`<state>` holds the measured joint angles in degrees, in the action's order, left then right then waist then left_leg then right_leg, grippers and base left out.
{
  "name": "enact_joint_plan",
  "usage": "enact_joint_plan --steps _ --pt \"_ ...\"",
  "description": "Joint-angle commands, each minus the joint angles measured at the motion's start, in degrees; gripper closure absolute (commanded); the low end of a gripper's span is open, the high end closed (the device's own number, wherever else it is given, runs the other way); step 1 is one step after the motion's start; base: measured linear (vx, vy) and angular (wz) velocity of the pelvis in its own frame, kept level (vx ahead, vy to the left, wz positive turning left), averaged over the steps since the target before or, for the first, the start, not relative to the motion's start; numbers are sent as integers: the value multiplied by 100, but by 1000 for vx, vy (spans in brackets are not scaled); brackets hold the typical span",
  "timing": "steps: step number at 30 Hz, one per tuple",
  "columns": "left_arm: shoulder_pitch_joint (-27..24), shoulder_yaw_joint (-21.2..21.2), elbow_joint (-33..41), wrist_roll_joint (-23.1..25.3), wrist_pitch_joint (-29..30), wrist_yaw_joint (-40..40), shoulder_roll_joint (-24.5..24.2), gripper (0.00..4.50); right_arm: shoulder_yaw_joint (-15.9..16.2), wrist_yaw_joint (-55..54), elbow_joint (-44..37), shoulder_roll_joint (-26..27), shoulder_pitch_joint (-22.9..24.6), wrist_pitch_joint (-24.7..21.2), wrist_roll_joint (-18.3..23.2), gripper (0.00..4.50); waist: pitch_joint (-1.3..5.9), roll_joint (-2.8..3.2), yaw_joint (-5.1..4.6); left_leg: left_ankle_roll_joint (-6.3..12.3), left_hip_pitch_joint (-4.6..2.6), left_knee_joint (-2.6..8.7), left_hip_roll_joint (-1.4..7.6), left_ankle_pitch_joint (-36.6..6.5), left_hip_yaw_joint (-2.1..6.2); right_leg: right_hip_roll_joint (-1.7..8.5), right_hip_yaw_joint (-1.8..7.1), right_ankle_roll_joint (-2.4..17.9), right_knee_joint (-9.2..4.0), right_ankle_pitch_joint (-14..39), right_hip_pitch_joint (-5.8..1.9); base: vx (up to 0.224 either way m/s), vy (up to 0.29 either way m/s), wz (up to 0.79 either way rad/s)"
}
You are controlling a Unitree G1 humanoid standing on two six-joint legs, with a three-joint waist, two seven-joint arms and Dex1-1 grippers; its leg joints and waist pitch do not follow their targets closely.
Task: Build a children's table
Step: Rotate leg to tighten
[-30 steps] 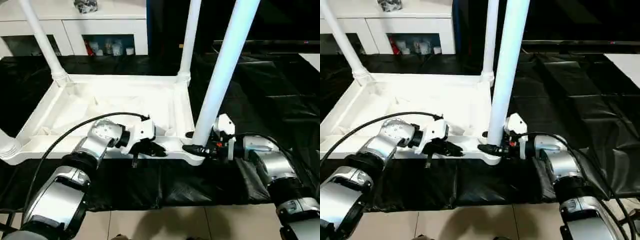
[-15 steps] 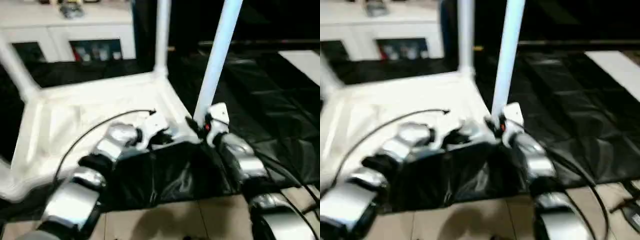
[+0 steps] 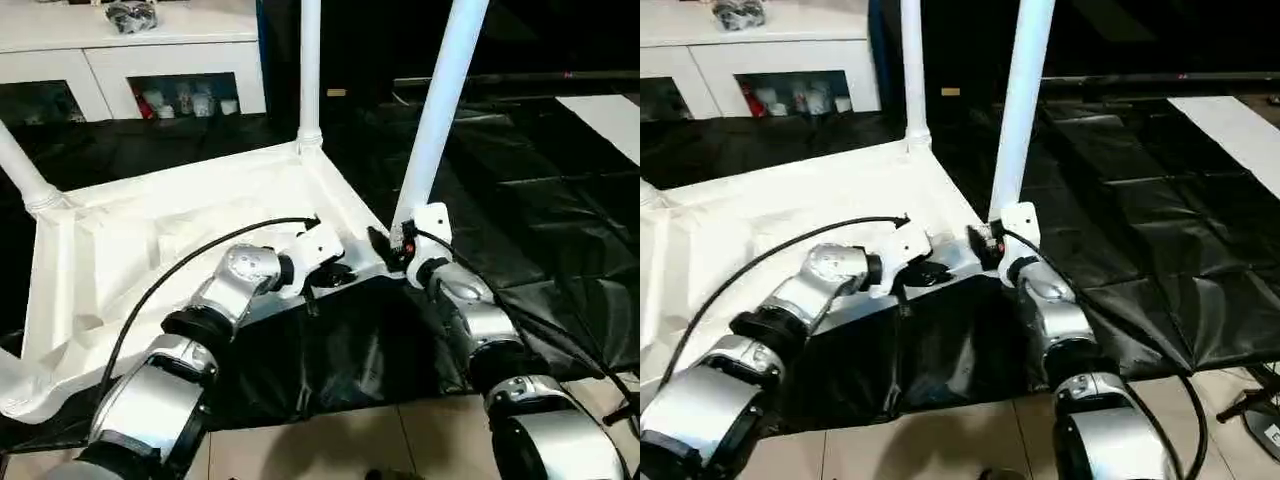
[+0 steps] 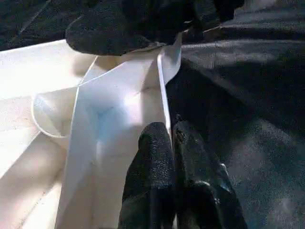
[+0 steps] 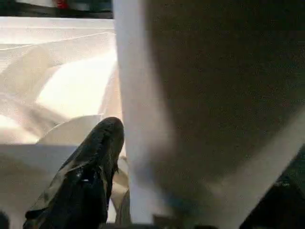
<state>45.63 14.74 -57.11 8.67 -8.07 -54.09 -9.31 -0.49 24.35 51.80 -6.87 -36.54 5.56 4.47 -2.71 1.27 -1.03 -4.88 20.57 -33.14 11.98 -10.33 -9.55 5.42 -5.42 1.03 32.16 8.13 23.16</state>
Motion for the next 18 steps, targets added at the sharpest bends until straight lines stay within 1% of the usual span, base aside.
enact_joint_plan --steps 1,2,3,4,5,6,7,8,9,10,11,13,14,15,16,17,18 --pt "24 184 159 53 -328 -501 -124 450 260 898 -192 -107 162 -27 86 137 380 -11 19 508 10 387 63 -1836 -37 247 207 1268 -370 1826 -296 0 0 0" --pt "26 184 148 48 -371 -586 -177 450 309 1139 -259 -167 207 8 91 137 386 -13 32 573 11 384 68 -1750 -43 237 213 1317 -353 1657 -308 0 0 0" --pt "28 185 144 50 -380 -608 -194 450 326 1233 -294 -188 227 5 107 137 390 -14 45 599 14 379 67 -1696 -45 243 211 1342 -345 1588 -319 0 0 0" --pt "41 196 119 64 -438 -747 -303 450 423 1854 -541 -317 357 -91 243 137 400 -14 78 666 22 370 75 -1479 -51 237 213 1419 -307 1334 -347 0 0 0" --pt "48 200 108 72 -457 -796 -344 450 452 2107 -645 -366 407 -164 316 137 398 -11 107 712 24 368 81 -1420 -57 233 209 1431 -304 1253 -361 0 0 0" --pt "58 197 92 57 -481 -908 -395 450 512 2516 -818 -449 486 -318 436 137 411 -4 144 759 32 360 101 -1245 -64 224 205 1480 -259 1047 -369 0 0 0" --pt "61 195 88 51 -487 -940 -406 450 532 2612 -861 -472 506 -349 460 137 416 -3 189 785 23 353 114 -1120 -75 228 200 1521 -244 931 -366 0 0 0" --pt "76 188 62 19 -525 -1103 -472 450 684 3141 -1087 -627 622 -480 554 137 413 -1 197 789 22 353 118 -1105 -79 227 200 1552 -235 907 -363 0 0 0" --pt "79 186 56 13 -534 -1132 -483 450 708 3232 -1122 -654 639 -502 569 137 418 -9 223 794 19 347 121 -1089 -79 228 199 1565 -232 880 -373 0 0 0" --pt "87 185 40 -6 -553 -1232 -514 450 783 3505 -1229 -734 692 -586 624 153 411 1 243 778 14 352 125 -1116 -84 233 203 1578 -233 910 -361 0 0 0" --pt "91 190 31 -23 -572 -1342 -547 450 864 3750 -1329 -818 740 -649 661 163 407 -1 259 761 5 354 128 -1138 -86 236 204 1569 -242 967 -355 0 0 0" --pt "101 182 14 -125 -607 -1653 -609 450 1056 4350 -1534 -1025 835 -767 717 174 389 -23 324 676 -5 362 120 -1269 -96 246 213 1471 -282 1314 -354 0 0 0" --pt "105 180 10 -144 -610 -1708 -616 450 1082 4434 -1554 -1055 843 -774 706 174 390 -26 335 659 -8 364 122 -1282 -97 250 216 1453 -285 1366 -354 0 0 0" --pt "111 186 1 -171 -627 -1833 -637 450 1160 4623 -1616 -1124 861 -808 680 198 383 -25 354 614 -23 367 121 -1323 -102 250 219 1427 -298 1478 -339 0 0 0" --pt "111 187 0 -172 -629 -1839 -638 450 1164 4633 -1619 -1127 861 -809 678 198 379 -27 363 565 -24 377 123 -1351 -97 252 222 1399 -294 1538 -337 0 0 0" --pt "117 194 -8 -175 -642 -1891 -646 450 1196 4714 -1644 -1156 866 -825 661 208 371 -29 360 543 -24 383 121 -1391 -97 248 221 1383 -301 1608 -331 0 0 0" --pt "125 203 -35 -181 -668 -2025 -662 450 1268 4900 -1699 -1225 880 -860 609 212 368 -24 370 497 -38 384 118 -1447 -96 248 220 1340 -320 1724 -328 0 0 0"
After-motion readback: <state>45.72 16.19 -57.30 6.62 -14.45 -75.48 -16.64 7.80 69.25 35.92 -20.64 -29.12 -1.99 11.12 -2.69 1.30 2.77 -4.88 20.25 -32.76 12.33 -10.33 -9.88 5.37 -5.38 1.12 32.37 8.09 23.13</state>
